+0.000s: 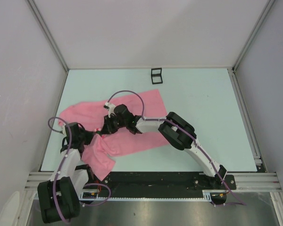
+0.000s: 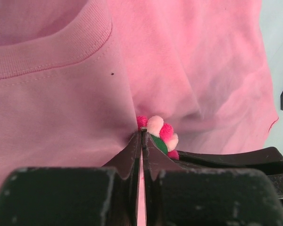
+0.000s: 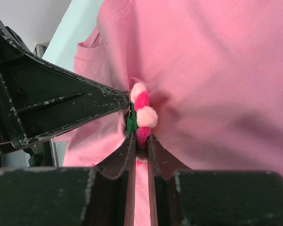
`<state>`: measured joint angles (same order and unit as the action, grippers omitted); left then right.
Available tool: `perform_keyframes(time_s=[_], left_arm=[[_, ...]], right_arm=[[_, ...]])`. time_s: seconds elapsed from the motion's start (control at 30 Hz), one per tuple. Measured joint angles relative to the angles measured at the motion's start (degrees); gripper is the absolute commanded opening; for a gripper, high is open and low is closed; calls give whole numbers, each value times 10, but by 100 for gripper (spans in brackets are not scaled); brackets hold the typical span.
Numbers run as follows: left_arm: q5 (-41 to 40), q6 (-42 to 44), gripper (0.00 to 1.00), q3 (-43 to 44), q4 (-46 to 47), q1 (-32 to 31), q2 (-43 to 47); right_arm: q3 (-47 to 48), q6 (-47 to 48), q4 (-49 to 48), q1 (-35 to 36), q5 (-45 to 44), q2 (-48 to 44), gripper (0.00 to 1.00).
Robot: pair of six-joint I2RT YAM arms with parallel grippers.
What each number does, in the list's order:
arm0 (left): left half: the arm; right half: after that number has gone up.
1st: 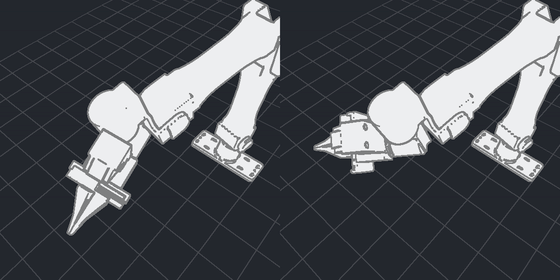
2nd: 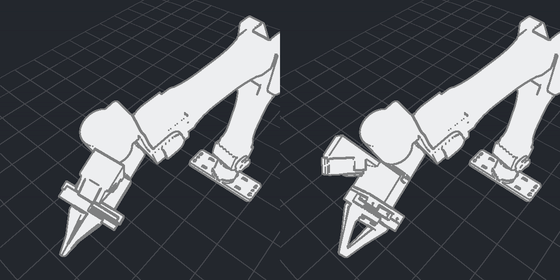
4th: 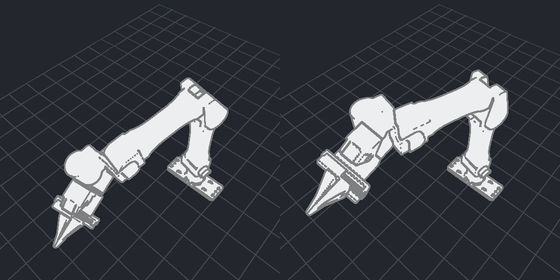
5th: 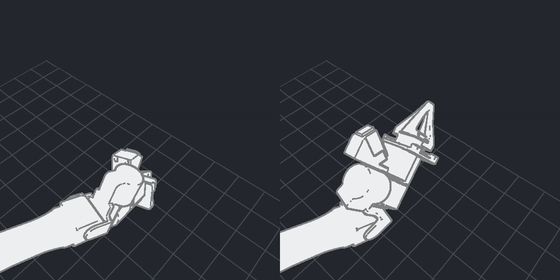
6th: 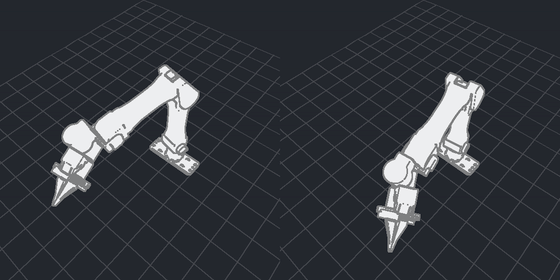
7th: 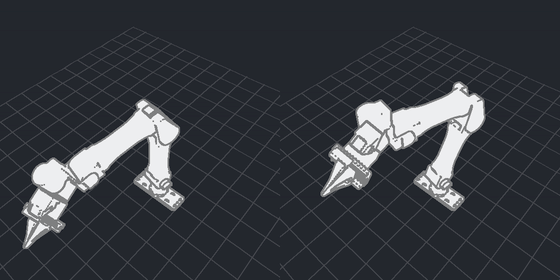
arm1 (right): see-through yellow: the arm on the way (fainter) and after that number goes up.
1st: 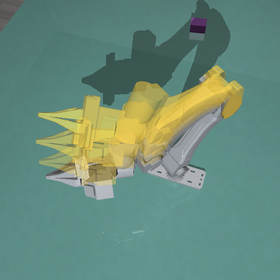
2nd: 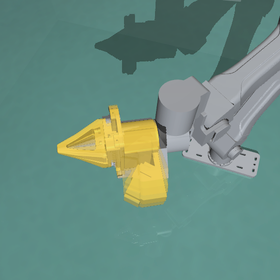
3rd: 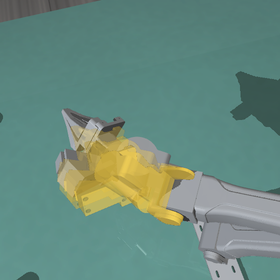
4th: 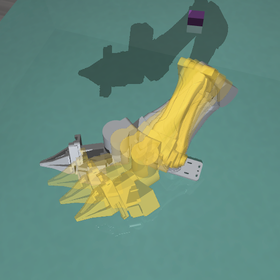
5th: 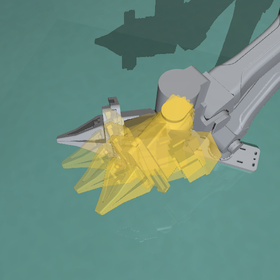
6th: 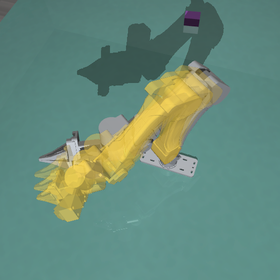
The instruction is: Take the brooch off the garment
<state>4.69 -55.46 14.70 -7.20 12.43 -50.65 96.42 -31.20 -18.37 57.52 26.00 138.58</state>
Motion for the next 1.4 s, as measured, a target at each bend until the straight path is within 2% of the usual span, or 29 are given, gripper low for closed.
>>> perform_keyframes(time_s=[0.27, 0.3, 0.37, 0.4, 0.43, 0.47, 0.53, 0.63, 0.73, 0.97, 1.07, 1.2, 1.4], left_arm=[[5, 16, 6, 15, 26, 1, -53], [7, 23, 7, 20, 24, 1, -56], [9, 34, 19, 28, 14, 1, -55], [9, 40, 25, 33, 5, 1, -49], [10, 45, 33, 37, -5, 1, -38], [9, 49, 35, 39, -16, 1, -22], [6, 52, 33, 44, -36, 1, 16], [0, 49, 29, 49, -63, 1, 71], [-9, 48, 28, 49, -89, 1, 97], [-7, 34, 25, 43, -97, 1, 99], [3, 30, 21, 35, -83, 1, 85], [4, 30, 15, 34, -73, 1, 48], [-10, 30, 6, 34, -73, 1, 9]], right_arm=[[0, -2, -27, -5, 23, 4, 0], [0, -4, -31, -7, 28, 5, 0], [-5, -14, -40, -12, 36, 7, 2], [-7, -19, -44, -13, 39, 7, 7], [-9, -24, -49, -14, 42, 7, 20], [-11, -29, -51, -15, 46, 7, 25], [-15, -38, -53, -14, 51, 7, 37], [-19, -44, -52, -14, 55, 7, 48], [-19, -45, -49, -14, 55, 7, 55], [9, -41, -22, -16, 61, 14, 53], [42, -38, -14, -16, 62, 29, 51], [67, -37, -1, -17, 65, 46, 41], [87, -38, 14, -19, 74, 65, 40]])
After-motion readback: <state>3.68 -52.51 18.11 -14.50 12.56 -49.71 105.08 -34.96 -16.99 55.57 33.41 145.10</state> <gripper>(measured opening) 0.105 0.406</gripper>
